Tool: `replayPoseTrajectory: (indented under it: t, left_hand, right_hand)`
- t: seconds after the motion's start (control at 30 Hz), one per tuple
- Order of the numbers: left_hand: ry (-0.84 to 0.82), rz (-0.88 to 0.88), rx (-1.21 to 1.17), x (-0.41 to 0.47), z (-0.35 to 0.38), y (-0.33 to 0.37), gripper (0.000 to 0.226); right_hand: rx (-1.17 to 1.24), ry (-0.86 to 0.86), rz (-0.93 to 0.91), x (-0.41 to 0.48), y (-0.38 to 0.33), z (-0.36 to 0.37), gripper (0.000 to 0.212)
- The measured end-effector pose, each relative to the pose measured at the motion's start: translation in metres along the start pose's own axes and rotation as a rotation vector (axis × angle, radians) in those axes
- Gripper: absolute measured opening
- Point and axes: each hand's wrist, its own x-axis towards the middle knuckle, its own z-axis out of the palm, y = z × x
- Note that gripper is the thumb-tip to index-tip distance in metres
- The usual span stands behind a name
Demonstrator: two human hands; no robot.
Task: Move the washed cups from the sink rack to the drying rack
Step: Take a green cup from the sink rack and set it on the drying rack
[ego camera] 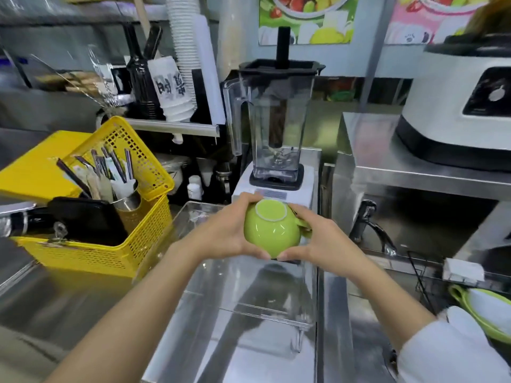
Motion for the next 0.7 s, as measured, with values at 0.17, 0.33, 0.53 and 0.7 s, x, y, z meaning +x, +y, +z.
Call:
replayPoseTrajectory:
  t: [0.17,0.33,0.53,0.7]
  left_hand:
    - [-0.111,-0.066,0.008,0.011,0.012,-0.026,0.099]
    - [-0.118,-0.064,-0.046,0.017,0.025,-0.041,0.1]
    - [-0.196,-0.072,-0.054,0.019,0.028,-0.046,0.099]
    - [-0.166,0.012,0.195,0.018,0.011,-0.027,0.121]
  right_hand:
    - [-0.09,-0.014,0.061,0.015,0.01,0.015,0.069]
    - [-0.211,0.0,0.042,0.021,0.02,0.022,0.07]
    - [-0.348,0.036,0.034,0.023,0.027,0.025,0.073]
    - [-0.399,0.039,-0.023,0.016,0.029,0.019,0.073]
